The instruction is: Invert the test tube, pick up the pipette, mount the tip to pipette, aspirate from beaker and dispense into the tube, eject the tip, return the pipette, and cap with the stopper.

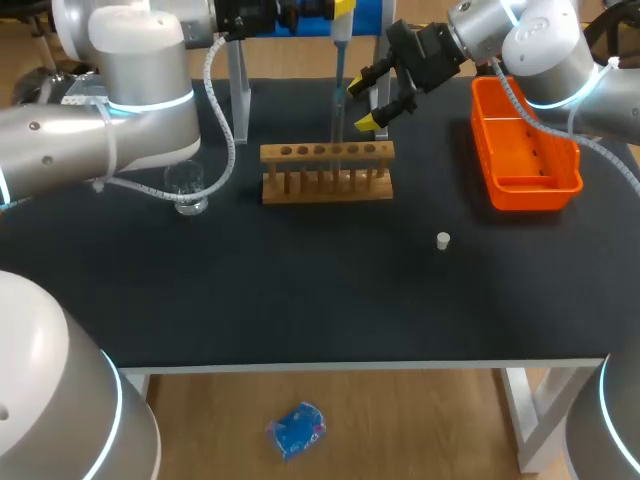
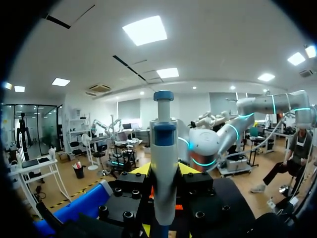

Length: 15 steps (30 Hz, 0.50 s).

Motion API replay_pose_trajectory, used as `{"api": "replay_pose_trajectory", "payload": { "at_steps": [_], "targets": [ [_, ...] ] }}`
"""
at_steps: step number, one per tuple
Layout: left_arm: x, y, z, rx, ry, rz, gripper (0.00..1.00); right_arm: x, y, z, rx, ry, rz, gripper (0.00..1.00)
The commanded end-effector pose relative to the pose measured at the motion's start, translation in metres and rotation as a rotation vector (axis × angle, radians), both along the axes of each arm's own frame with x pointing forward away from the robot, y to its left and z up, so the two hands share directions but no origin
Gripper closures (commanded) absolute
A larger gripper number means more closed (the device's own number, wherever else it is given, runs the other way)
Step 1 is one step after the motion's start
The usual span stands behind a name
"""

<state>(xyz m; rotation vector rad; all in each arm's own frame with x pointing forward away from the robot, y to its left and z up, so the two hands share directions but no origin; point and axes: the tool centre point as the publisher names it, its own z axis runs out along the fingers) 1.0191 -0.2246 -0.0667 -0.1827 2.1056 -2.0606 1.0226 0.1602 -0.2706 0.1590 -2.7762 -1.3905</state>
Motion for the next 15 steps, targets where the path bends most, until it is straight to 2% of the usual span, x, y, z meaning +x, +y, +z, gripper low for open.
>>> {"api": "replay_pose_trajectory", "payload": {
  "at_steps": [1, 15],
  "targets": [
    [-0.001, -0.0031, -0.0054, -0.009, 0.001, 0.002, 1.0, 0.0007, -0.0004, 0.0007, -0.003, 0.002, 0.003, 0.0],
    [-0.0002, -0.0001, -0.0152, -0.011, 0.036, 0.015, 1.0, 0.0007, -0.0004, 0.0007, -0.003, 0.002, 0.003, 0.0]
  ]
}}
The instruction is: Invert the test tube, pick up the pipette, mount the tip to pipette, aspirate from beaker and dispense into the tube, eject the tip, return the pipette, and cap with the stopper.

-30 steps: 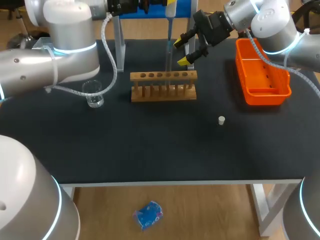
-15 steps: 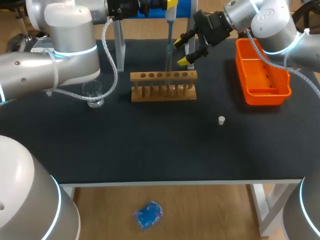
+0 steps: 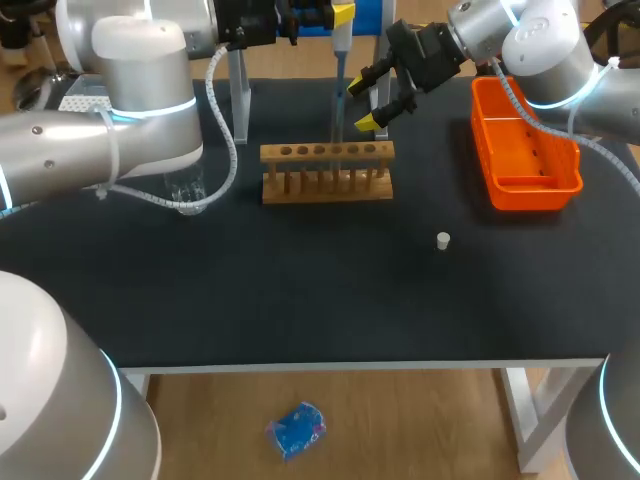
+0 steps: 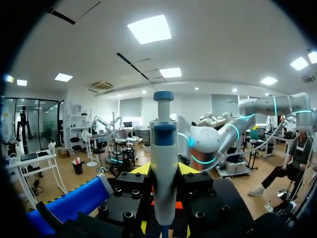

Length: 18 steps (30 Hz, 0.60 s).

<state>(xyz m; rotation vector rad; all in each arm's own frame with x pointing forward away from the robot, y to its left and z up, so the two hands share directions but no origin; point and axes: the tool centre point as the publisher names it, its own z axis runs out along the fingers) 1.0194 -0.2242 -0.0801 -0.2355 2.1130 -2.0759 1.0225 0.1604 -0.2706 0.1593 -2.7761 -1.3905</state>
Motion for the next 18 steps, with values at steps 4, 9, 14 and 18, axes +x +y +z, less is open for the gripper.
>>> {"api": "replay_pose_trajectory", "payload": {
  "at_steps": [4, 9, 14, 18],
  "targets": [
    [-0.001, -0.0002, -0.0043, -0.005, 0.0, 0.009, 1.0, 0.0007, -0.0005, 0.0006, -0.003, 0.002, 0.003, 0.0],
    [-0.002, -0.0009, -0.007, -0.011, 0.001, 0.014, 1.0, 0.0007, -0.0005, 0.0006, -0.003, 0.002, 0.003, 0.0],
    [-0.0023, -0.001, -0.0077, -0.015, 0.0, 0.017, 1.0, 0.0007, -0.0005, 0.0006, -0.003, 0.002, 0.003, 0.0],
    [-0.0022, -0.0007, -0.0079, -0.016, 0.001, 0.018, 1.0, 0.0007, -0.0005, 0.0006, -0.003, 0.002, 0.003, 0.0]
  ]
}}
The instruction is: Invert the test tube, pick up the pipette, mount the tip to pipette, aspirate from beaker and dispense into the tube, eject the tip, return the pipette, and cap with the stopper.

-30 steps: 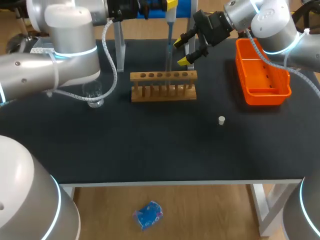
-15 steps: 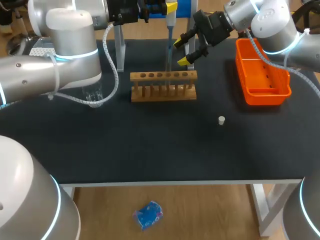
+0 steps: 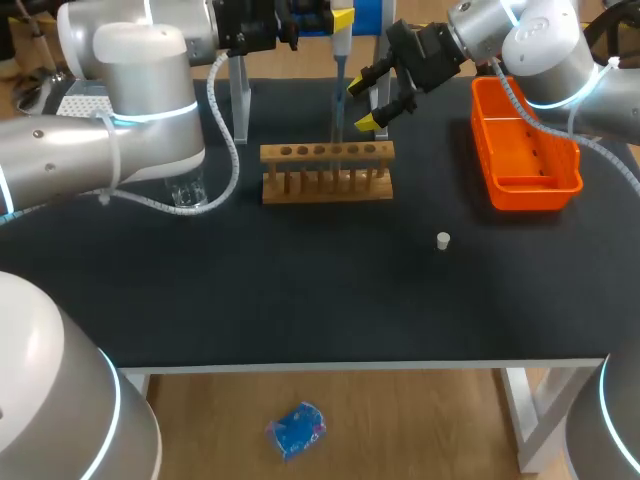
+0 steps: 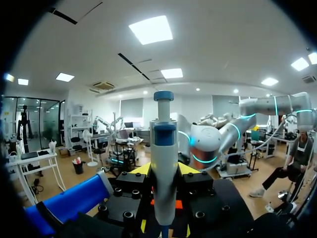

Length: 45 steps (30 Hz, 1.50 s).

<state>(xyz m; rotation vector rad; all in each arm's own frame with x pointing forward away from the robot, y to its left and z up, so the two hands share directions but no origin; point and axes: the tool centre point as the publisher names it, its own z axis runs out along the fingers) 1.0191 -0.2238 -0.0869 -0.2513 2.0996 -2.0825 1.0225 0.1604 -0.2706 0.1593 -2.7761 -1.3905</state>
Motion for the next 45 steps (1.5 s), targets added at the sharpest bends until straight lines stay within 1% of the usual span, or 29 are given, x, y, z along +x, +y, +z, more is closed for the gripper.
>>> {"api": "replay_pose_trajectory", "payload": {
  "at_steps": [1, 17, 23, 33, 45],
  "targets": [
    [-0.0017, -0.001, -0.0014, -0.006, -0.002, 0.008, 1.0, 0.0007, -0.0005, 0.0006, -0.003, 0.002, 0.003, 0.0],
    [0.0, -0.0002, -0.0063, 0.001, -0.006, 0.009, 1.0, 0.0007, -0.0005, 0.0006, -0.003, 0.002, 0.003, 0.0],
    [-0.0003, 0.0004, -0.0057, 0.0, -0.019, 0.009, 1.0, 0.0007, -0.0005, 0.0006, -0.003, 0.002, 0.003, 0.0],
    [-0.0006, -0.0007, -0.0042, -0.001, -0.022, 0.008, 1.0, 0.0007, -0.0005, 0.0006, -0.003, 0.002, 0.003, 0.0],
    [-0.0007, -0.0011, -0.0036, -0.002, -0.012, 0.012, 1.0, 0.0007, -0.0005, 0.0006, -0.003, 0.002, 0.003, 0.0]
  ]
}}
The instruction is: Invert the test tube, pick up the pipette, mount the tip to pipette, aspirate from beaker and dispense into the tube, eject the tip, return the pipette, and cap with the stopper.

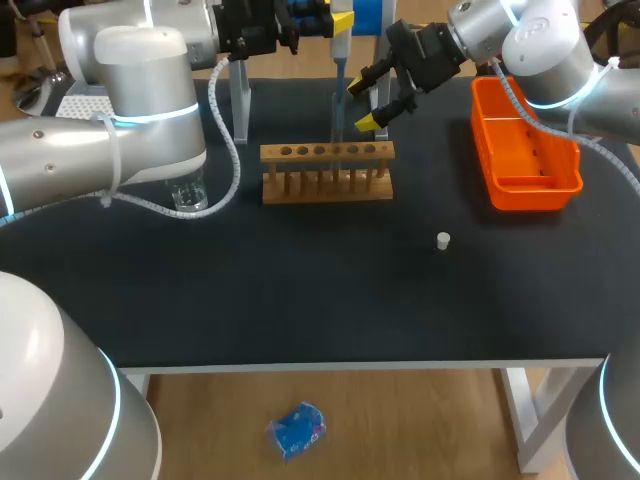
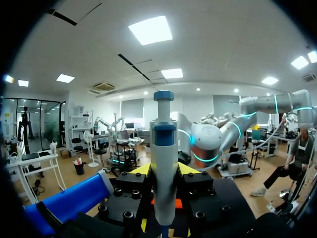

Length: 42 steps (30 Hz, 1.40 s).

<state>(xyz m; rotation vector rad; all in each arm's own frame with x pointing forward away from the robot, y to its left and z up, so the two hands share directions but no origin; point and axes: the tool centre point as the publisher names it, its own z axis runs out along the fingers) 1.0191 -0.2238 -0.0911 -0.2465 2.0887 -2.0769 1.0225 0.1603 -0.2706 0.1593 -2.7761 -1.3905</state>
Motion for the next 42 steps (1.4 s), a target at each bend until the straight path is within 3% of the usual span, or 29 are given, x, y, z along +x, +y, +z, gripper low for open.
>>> {"api": "replay_pose_trajectory", "payload": {
  "at_steps": [1, 24, 33, 42],
  "targets": [
    [-0.001, -0.001, 0.001, -0.001, -0.001, 0.005, 1.0, 0.001, 0.0, 0.001, -0.003, 0.002, 0.003, 0.0],
    [-0.001, -0.002, 0.002, -0.002, 0.005, 0.01, 1.0, 0.001, -0.005, 0.003, 0.004, 0.001, -0.003, 0.0],
    [-0.001, -0.002, 0.002, -0.002, 0.005, 0.01, 1.0, -0.001, -0.049, 0.058, 0.12, -0.003, 0.031, 0.0],
    [-0.001, -0.002, 0.002, -0.002, 0.005, 0.01, 1.0, -0.003, -0.07, 0.118, 0.285, -0.045, 0.004, 0.0]
  ]
}}
